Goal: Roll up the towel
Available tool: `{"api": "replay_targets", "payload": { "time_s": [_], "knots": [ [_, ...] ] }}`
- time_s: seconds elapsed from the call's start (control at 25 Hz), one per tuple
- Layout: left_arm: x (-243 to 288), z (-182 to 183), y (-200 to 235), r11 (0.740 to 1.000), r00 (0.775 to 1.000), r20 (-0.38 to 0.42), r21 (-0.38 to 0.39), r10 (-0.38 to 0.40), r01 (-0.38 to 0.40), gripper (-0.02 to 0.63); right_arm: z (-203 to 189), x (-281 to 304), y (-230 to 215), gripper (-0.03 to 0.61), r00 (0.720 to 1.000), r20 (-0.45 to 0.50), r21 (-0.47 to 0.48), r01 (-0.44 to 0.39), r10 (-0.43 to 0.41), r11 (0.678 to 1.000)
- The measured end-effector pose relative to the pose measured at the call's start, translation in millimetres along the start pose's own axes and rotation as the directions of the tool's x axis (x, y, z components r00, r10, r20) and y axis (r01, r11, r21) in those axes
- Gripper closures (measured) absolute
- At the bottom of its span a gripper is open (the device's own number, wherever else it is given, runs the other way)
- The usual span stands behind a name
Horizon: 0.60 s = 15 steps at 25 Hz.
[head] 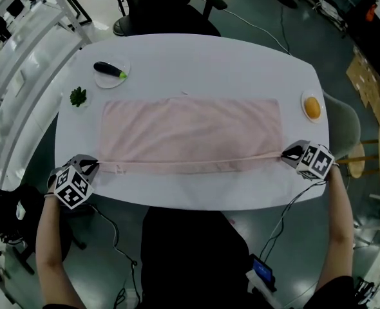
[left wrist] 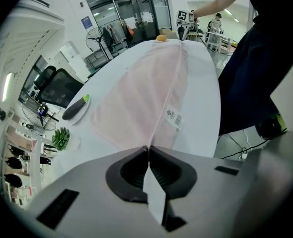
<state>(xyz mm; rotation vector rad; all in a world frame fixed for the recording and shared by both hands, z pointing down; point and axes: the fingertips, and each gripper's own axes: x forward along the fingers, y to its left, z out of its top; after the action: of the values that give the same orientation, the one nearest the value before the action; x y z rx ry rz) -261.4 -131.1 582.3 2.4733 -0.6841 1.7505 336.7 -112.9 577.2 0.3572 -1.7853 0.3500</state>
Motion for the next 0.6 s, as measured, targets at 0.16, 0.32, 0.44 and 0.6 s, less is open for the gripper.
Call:
{"api": "replay_targets", "payload": {
  "time_s": [0.16, 0.32, 0.44, 0.6],
  "knots": [
    [17, -3, 10, 1.000, 0.999, -0.045, -0.005, -0.002, 0.002, 0.594, -1, 16, -9, 0.532, 0.999, -0.043, 0.025, -0.002, 0.003, 1.000],
    [32, -5, 16, 1.000, 0.995, -0.097, -0.015, 0.012, -0.014, 0.592, -7, 28, -16, 0.531, 0.997, -0.079, 0.092, 0.006, 0.001, 0.996],
    [41, -8, 17, 0.999, 0.990, -0.136, 0.000, 0.043, -0.044, 0.584, -7, 34, -21, 0.526, 0.996, -0.085, 0.119, 0.046, -0.036, 0.992],
    [44, -9, 20, 0.997, 0.987, -0.142, -0.016, 0.078, -0.081, 0.559, -6, 31, -33, 0.439, 0.987, -0.073, 0.121, 0.153, -0.145, 0.981]
  ]
}}
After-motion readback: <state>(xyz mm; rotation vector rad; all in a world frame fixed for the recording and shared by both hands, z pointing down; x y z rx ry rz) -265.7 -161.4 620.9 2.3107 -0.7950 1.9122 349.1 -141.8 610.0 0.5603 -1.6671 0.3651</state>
